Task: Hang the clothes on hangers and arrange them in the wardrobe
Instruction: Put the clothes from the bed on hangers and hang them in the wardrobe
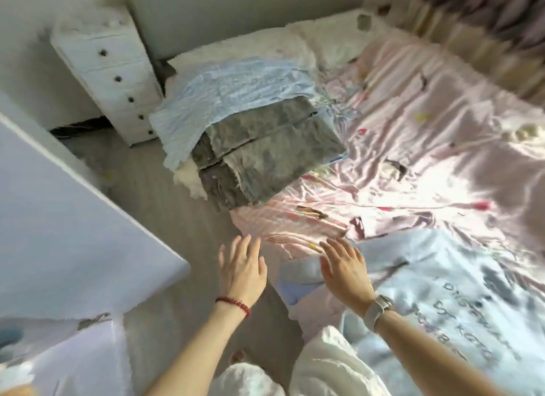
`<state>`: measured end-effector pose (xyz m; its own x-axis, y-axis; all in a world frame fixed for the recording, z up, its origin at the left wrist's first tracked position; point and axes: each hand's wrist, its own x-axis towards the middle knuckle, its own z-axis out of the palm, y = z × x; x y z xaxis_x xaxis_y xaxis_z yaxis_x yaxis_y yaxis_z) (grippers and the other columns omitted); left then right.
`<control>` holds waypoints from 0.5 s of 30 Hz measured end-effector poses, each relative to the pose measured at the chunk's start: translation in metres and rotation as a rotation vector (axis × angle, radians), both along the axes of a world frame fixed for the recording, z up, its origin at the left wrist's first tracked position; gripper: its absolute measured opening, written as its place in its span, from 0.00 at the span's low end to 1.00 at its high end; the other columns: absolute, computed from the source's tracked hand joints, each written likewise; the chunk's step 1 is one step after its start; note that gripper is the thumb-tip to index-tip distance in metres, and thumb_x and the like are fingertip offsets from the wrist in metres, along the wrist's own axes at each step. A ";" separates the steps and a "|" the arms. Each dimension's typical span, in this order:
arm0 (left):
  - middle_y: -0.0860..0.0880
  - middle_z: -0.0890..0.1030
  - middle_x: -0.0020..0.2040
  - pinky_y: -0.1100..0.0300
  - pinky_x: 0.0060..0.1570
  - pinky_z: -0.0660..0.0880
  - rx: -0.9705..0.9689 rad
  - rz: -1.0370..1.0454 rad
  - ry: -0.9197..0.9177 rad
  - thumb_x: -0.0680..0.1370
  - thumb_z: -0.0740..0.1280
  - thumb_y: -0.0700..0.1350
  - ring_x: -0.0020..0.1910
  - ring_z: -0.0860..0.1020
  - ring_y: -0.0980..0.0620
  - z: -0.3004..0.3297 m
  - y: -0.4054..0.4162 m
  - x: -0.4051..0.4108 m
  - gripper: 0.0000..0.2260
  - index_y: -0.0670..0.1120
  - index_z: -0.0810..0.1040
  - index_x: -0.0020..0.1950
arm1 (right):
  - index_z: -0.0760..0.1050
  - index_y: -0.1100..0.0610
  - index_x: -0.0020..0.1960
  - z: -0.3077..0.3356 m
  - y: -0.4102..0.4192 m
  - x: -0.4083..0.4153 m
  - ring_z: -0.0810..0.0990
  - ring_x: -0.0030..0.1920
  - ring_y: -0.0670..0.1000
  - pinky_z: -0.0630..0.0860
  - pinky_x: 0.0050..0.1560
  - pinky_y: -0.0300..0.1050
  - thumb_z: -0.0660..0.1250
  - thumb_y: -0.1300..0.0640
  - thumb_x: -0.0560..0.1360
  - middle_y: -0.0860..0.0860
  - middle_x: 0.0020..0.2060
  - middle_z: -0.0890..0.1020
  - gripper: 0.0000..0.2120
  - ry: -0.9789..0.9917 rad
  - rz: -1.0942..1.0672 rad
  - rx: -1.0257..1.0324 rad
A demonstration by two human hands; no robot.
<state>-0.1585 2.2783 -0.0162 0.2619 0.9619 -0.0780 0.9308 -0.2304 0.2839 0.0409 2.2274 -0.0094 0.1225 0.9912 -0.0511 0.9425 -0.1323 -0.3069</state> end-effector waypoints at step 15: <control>0.51 0.54 0.76 0.48 0.71 0.48 -0.252 -0.855 0.255 0.79 0.54 0.51 0.74 0.50 0.52 -0.088 -0.058 0.380 0.24 0.52 0.54 0.74 | 0.65 0.59 0.68 -0.106 -0.184 0.319 0.64 0.68 0.58 0.62 0.67 0.53 0.55 0.55 0.78 0.58 0.68 0.67 0.20 0.148 -0.954 -0.284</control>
<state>0.2214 2.2203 -0.1042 0.8209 0.3964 -0.4111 0.5138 -0.8268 0.2288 0.3602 2.0437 -0.1151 0.8322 0.4307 -0.3492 0.3593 -0.8986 -0.2520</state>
